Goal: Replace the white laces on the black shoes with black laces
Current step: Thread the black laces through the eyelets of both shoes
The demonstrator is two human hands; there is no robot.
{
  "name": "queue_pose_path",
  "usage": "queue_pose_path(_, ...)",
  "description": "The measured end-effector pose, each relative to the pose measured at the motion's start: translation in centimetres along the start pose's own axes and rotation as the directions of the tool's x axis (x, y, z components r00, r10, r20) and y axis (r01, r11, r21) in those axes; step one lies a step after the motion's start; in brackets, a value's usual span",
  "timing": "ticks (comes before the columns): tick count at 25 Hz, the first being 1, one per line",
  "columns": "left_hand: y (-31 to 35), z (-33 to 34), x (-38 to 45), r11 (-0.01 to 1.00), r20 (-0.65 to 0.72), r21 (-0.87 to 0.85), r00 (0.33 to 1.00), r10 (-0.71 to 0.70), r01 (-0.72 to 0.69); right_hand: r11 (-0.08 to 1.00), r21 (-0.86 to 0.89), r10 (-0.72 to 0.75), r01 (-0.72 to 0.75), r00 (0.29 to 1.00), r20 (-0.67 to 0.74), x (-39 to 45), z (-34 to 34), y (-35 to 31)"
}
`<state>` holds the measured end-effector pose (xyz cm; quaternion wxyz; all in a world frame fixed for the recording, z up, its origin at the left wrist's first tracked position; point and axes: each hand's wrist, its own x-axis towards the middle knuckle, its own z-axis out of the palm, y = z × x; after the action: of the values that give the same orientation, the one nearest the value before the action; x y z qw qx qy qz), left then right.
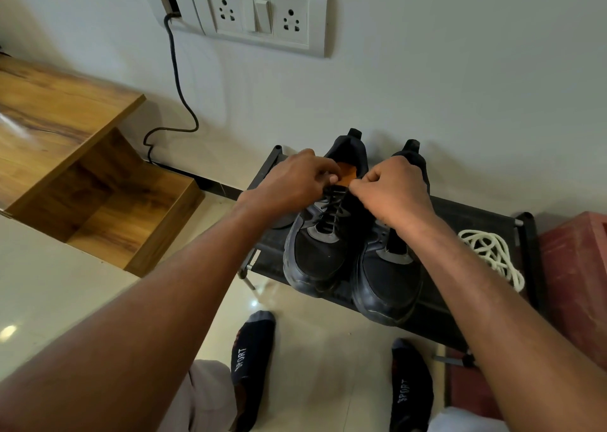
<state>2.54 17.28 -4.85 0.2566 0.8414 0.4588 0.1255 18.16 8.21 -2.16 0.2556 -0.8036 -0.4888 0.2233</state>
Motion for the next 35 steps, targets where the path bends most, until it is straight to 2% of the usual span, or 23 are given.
queue_pose_path(2,-0.3,0.0,-0.3,1.0,0.014,-0.009,1.0,-0.015,0.015,0.995,0.095,0.0,0.008,0.997,-0.079,0.1,-0.5,-0.2)
queue_pose_path(4,-0.5,-0.3,-0.4,0.996,0.017,-0.076,0.999,-0.045,0.046,0.901,0.425,0.022,0.091,0.967,-0.255,0.6,-1.8,-1.0)
queue_pose_path(6,-0.4,-0.5,-0.5,0.991,0.054,-0.115,0.997,-0.058,0.064,0.589,0.741,0.093,0.323,0.883,-0.459,0.8,-4.2,-2.6)
queue_pose_path(7,-0.3,-0.7,-0.6,0.99,0.069,-0.12,0.996,-0.063,0.071,0.463,0.764,0.1,0.449,0.83,-0.549,0.8,-5.2,-3.3)
queue_pose_path(8,-0.2,-0.8,-0.7,0.99,0.075,-0.119,0.995,-0.066,0.075,0.421,0.722,0.067,0.549,0.775,-0.628,0.6,-5.9,-3.9)
queue_pose_path(9,-0.1,-0.9,-0.8,0.991,0.079,-0.113,0.995,-0.066,0.075,0.465,0.646,-0.001,0.605,0.731,-0.683,0.4,-6.1,-4.1)
queue_pose_path(11,0.3,-1.1,-0.9,0.992,0.078,-0.106,0.995,-0.061,0.069,0.738,0.383,-0.228,0.555,0.74,-0.633,0.0,-4.8,-3.7)
queue_pose_path(13,0.4,-1.2,-0.8,0.993,0.082,-0.099,0.995,-0.064,0.072,0.949,-0.06,-0.316,0.31,0.923,-0.22,0.0,-1.6,-1.7)
queue_pose_path(14,0.3,-1.2,-0.8,0.993,0.089,-0.093,0.994,-0.063,0.071,0.938,-0.279,-0.216,0.208,0.976,0.001,-0.1,0.1,-0.7)
queue_pose_path(16,0.0,-0.9,-0.6,0.994,0.1,-0.092,0.994,-0.052,0.062,0.859,-0.486,-0.11,0.162,0.985,0.133,-0.5,2.1,0.5)
queue_pose_path(18,-0.2,-0.9,-0.5,0.995,0.1,-0.08,0.993,-0.055,0.063,0.923,-0.353,-0.129,0.151,0.988,0.087,-0.8,2.0,0.4)
queue_pose_path(20,-0.2,-1.2,-0.6,0.995,0.1,-0.064,0.993,-0.067,0.073,0.987,-0.113,-0.117,0.116,0.993,0.001,-0.7,0.7,-0.3)
queue_pose_path(22,0.0,-1.4,-0.8,0.995,0.113,-0.055,0.991,-0.072,0.078,0.971,0.172,-0.136,0.165,0.977,-0.166,-0.5,-1.4,-1.9)
queue_pose_path(23,0.1,-1.5,-1.0,0.996,0.126,-0.044,0.99,-0.065,0.072,0.906,0.35,-0.143,0.237,0.951,-0.274,-0.6,-2.7,-3.0)
queue_pose_path(25,0.3,-1.7,-1.3,0.999,0.156,-0.001,0.986,-0.052,0.053,0.655,0.66,-0.089,0.367,0.905,-0.415,-0.5,-5.0,-4.3)
queue_pose_path(26,0.4,-1.8,-1.4,0.999,0.166,0.019,0.985,-0.05,0.047,0.552,0.743,-0.055,0.378,0.906,-0.42,-0.5,-5.6,-4.4)
queue_pose_path(27,0.4,-1.8,-1.3,0.999,0.168,0.027,0.985,-0.047,0.043,0.53,0.768,-0.033,0.36,0.913,-0.406,-0.4,-5.7,-4.3)
queue_pose_path(28,0.5,-1.7,-1.3,0.999,0.169,0.03,0.985,-0.041,0.037,0.623,0.715,-0.032,0.317,0.924,-0.382,-0.4,-5.5,-3.9)
queue_pose_path(29,0.5,-1.6,-1.2,0.999,0.166,0.032,0.986,-0.036,0.031,0.795,0.553,-0.064,0.251,0.94,-0.335,-0.2,-4.8,-3.2)
queue_pose_path(30,0.5,-1.5,-1.1,0.999,0.159,0.034,0.987,-0.032,0.026,0.933,0.307,-0.119,0.189,0.965,-0.232,-0.2,-3.7,-2.1)
queue_pose_path(31,0.5,-1.4,-1.0,0.999,0.148,0.039,0.989,-0.027,0.021,0.986,0.06,-0.151,0.157,0.984,-0.094,-0.4,-2.5,-1.2)
queue_pose_path(33,0.5,-1.1,-0.8,0.999,0.132,0.039,0.991,-0.009,0.004,0.96,-0.231,-0.137,0.158,0.985,0.105,-0.7,-0.3,0.3)
queue_pose_path(35,0.4,-1.1,-0.8,1.0,0.116,0.023,0.993,0.016,-0.019,0.937,-0.304,-0.14,0.169,0.983,0.117,-0.9,0.8,0.6)
